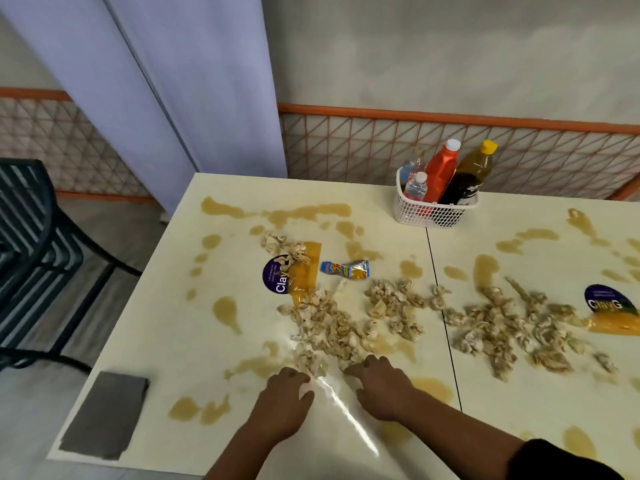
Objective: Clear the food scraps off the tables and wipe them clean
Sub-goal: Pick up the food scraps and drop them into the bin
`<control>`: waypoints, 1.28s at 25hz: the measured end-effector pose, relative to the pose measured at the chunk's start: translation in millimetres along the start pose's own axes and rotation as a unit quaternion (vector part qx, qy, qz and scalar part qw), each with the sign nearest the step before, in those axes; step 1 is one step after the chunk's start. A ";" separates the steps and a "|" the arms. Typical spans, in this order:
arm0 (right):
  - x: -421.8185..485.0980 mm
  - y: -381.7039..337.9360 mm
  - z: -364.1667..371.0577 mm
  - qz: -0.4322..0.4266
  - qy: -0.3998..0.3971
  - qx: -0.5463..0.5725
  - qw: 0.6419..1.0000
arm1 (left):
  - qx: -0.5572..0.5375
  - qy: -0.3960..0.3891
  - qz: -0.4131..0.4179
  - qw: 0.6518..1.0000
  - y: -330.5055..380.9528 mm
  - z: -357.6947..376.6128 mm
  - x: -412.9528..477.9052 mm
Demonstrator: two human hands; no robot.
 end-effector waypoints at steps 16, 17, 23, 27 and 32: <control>17.8 -10.2 6.5 0.019 0.043 -0.024 0.999 | 0.221 -0.012 0.126 0.967 19.1 -2.3 36.0; 16.2 -8.0 3.9 0.031 0.054 0.029 0.998 | 0.225 -0.016 0.127 0.966 18.3 -0.7 37.0; 4.0 13.8 -5.8 0.152 0.120 0.336 0.922 | 0.174 0.017 0.139 0.975 11.2 6.6 44.3; -5.5 23.3 4.4 0.213 0.064 0.586 0.780 | 0.198 0.026 0.154 0.968 4.9 8.1 46.0; -11.9 21.8 7.4 0.234 0.029 0.684 0.691 | 0.178 0.068 0.190 0.963 0.5 1.1 51.2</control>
Point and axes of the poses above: each hand's wrist, its own x-axis towards the middle knuckle, its own z-axis out of the palm, y = z × x, the point moved 3 cm from there along x, towards the middle knuckle, and after that the axes turned 13 degrees about -x, right-handed, at the moved point
